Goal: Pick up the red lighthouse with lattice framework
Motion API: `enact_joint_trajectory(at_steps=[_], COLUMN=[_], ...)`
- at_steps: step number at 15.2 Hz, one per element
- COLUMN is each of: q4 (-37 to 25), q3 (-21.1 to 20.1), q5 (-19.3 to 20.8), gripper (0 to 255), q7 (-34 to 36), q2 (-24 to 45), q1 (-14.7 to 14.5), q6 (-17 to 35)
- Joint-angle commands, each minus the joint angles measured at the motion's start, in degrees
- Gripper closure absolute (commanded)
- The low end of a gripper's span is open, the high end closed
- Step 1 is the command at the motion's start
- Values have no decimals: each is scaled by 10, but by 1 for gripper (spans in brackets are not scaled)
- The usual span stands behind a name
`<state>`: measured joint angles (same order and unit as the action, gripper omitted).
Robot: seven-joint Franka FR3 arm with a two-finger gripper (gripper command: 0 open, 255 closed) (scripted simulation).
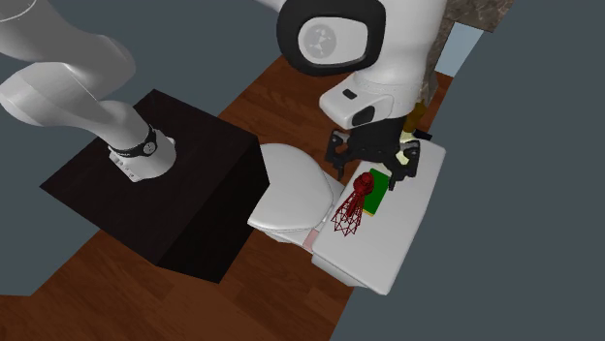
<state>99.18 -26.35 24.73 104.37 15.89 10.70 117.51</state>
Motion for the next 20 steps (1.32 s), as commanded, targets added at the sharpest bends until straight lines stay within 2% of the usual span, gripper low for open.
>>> enact_joint_trajectory(at_steps=[1, 2, 11, 20], q4=[5, 4, 5, -43], q3=[1, 1, 1, -5], q5=[2, 3, 2, -15], gripper=[0, 255, 255, 255], q7=[3, 4, 3, -20], q2=[2, 4, 2, -14], q1=[0, -1, 0, 0], q6=[6, 7, 6, -52])
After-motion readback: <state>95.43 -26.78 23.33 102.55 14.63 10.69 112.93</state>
